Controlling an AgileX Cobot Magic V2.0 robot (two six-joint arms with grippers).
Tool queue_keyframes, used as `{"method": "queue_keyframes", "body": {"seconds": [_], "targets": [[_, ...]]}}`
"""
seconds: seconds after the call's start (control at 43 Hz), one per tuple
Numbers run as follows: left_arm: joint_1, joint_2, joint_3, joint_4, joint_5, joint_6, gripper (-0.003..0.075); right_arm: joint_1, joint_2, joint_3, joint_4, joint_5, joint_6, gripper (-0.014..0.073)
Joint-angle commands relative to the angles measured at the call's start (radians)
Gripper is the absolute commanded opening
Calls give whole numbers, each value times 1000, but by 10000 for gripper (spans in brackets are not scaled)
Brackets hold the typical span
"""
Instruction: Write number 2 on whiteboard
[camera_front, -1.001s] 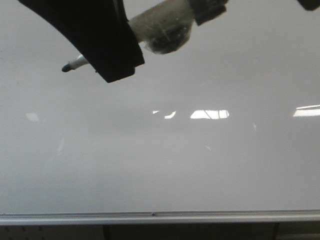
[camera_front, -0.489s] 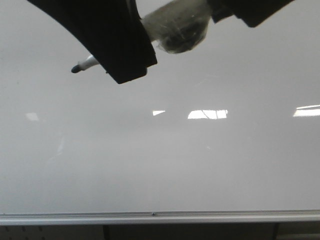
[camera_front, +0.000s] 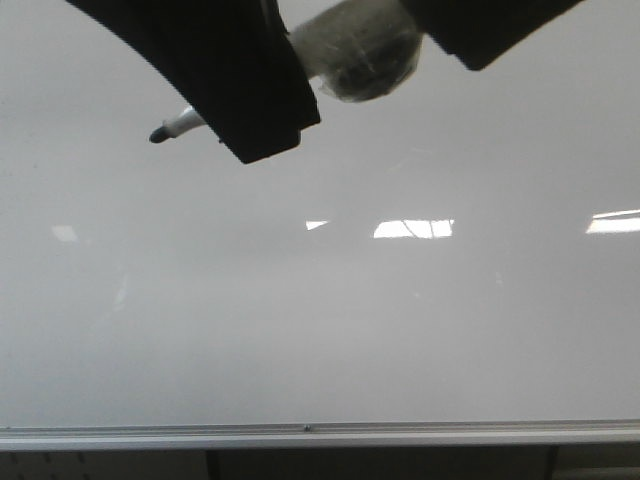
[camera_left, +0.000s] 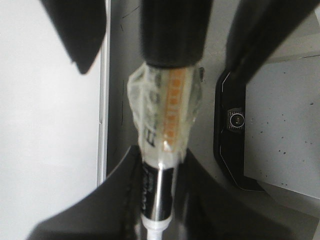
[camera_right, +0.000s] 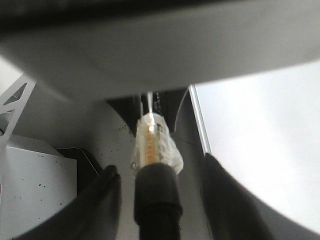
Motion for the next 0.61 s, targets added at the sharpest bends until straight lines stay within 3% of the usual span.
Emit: {"method": "queue_keyframes", "body": {"seconds": [0.0, 0.186, 0.303, 0.372, 0.489, 0.582], "targets": [[-7, -35, -32, -19, -43, -6, -20, -1, -8, -36, 55, -33, -11, 271], [-7, -35, -32, -19, -43, -6, -20, -1, -8, -36, 69, -31, -11, 83], [-7, -35, -32, -19, -43, -6, 8, -1, -8, -36, 69, -31, -10, 13], [-7, -35, -32, -19, -47, -11, 106, -1, -8, -36, 69, -31, -8, -15], [-5, -35, -32, -19, -68, -21, 371, -1, -8, -36, 69, -31, 8, -30], [14, -39, -32, -17, -73, -25, 490, -2, -10, -36, 69, -31, 9, -30]]}}
